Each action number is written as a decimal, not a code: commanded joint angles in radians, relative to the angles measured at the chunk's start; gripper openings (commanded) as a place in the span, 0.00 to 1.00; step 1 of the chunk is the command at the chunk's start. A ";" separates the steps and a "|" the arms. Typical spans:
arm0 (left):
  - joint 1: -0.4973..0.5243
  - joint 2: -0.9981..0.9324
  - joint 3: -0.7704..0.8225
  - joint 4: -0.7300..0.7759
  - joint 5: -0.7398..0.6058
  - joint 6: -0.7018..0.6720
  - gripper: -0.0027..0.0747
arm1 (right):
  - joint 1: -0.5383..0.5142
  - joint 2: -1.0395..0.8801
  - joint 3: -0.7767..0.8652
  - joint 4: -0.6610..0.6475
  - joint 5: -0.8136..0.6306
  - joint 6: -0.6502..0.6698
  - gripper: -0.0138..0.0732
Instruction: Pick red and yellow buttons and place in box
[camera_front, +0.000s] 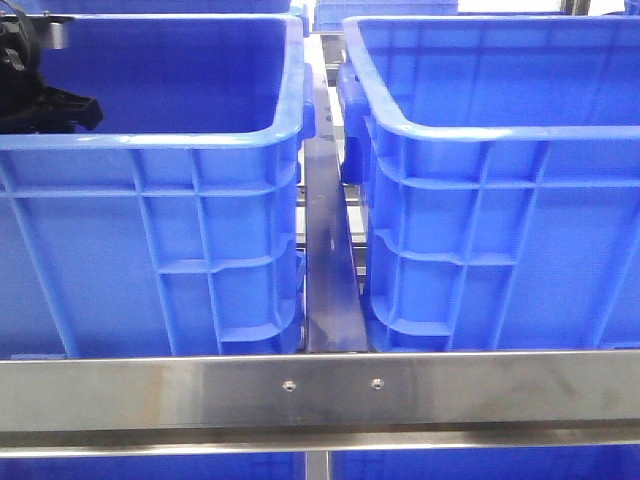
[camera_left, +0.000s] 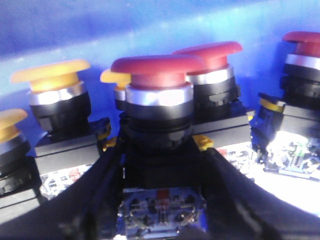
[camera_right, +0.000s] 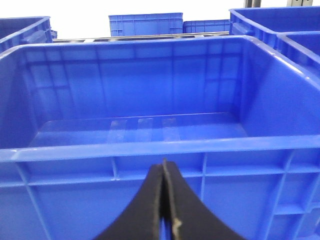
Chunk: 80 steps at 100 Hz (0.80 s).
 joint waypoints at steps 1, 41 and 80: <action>-0.005 -0.075 -0.031 -0.004 -0.038 -0.007 0.23 | -0.005 -0.022 -0.017 -0.010 -0.077 -0.003 0.08; -0.005 -0.273 -0.030 -0.352 0.027 0.327 0.23 | -0.005 -0.022 -0.017 -0.010 -0.077 -0.003 0.08; -0.037 -0.334 -0.030 -0.909 0.323 0.755 0.23 | -0.005 -0.022 -0.017 -0.010 -0.077 -0.003 0.08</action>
